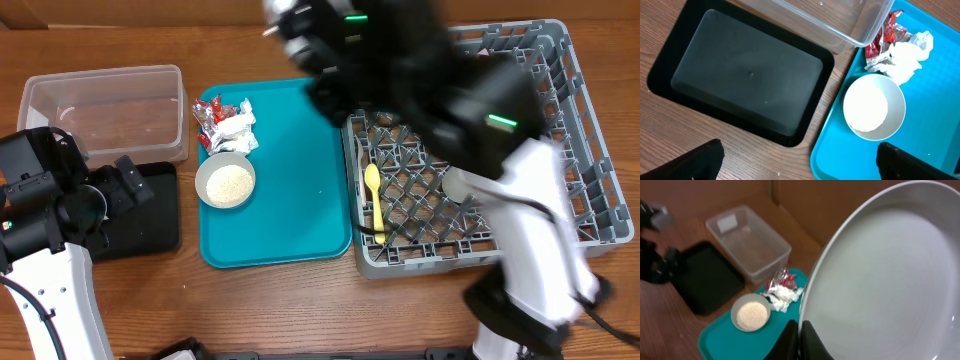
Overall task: Sort waste into correct bins and load items into the dishwasher rack
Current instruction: 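Lift the grey plate and stand it upright in the rack, then release the grey plate and withdraw the right gripper from the rack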
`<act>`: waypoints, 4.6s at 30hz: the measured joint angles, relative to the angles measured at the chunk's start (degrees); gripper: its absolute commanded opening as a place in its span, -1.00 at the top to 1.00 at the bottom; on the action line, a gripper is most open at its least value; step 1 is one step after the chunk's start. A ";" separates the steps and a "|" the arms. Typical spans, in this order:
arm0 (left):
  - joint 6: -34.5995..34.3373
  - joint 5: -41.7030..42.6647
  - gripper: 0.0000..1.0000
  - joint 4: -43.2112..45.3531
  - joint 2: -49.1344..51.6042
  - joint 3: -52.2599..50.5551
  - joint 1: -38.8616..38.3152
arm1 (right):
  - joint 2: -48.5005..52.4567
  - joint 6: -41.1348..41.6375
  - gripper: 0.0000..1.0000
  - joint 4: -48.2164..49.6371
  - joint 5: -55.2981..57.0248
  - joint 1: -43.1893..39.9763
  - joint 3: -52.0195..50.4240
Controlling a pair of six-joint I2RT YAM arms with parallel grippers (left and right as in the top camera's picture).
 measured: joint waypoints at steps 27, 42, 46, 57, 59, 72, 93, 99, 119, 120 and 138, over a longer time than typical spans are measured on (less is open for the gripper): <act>0.00 0.00 -1.00 0.00 0.00 0.00 0.00 | -2.32 -3.58 0.92 1.36 -39.21 -36.41 -36.63; 0.00 0.00 -1.00 -0.02 0.00 0.00 0.00 | -2.23 -3.74 0.92 12.04 -45.88 -43.89 -46.75; 0.00 0.00 -1.00 0.00 0.00 0.00 0.00 | -1.81 -3.69 0.92 12.24 -45.88 -44.78 -47.43; 0.00 0.00 -1.00 0.00 0.00 0.00 0.00 | 4.57 -3.72 0.92 12.20 -45.86 -46.82 -47.54; 0.00 0.00 -1.00 0.00 0.00 0.00 0.00 | 5.20 -3.69 0.92 12.24 -45.86 -46.82 -47.54; 0.00 0.00 -1.00 0.00 0.00 0.00 0.00 | 6.34 -3.89 0.28 12.17 -45.90 -46.82 -46.80; 0.00 0.00 -1.00 0.00 0.00 0.00 0.00 | -5.99 7.43 0.92 10.80 -25.70 -39.41 -42.91; 0.00 0.00 -1.00 0.00 0.00 0.00 0.00 | 0.20 13.11 0.92 11.76 -7.74 -27.58 -42.95; 0.00 0.00 -1.00 0.00 0.00 0.00 0.00 | 6.60 24.83 0.41 9.64 16.72 -24.72 -41.94; 0.00 0.00 -1.00 0.00 0.00 0.00 0.00 | 6.29 24.22 0.34 9.90 14.80 -24.28 -41.20; 0.00 0.00 -1.00 0.00 0.00 0.00 0.00 | 2.93 20.79 -0.26 13.49 -10.56 -7.39 -41.03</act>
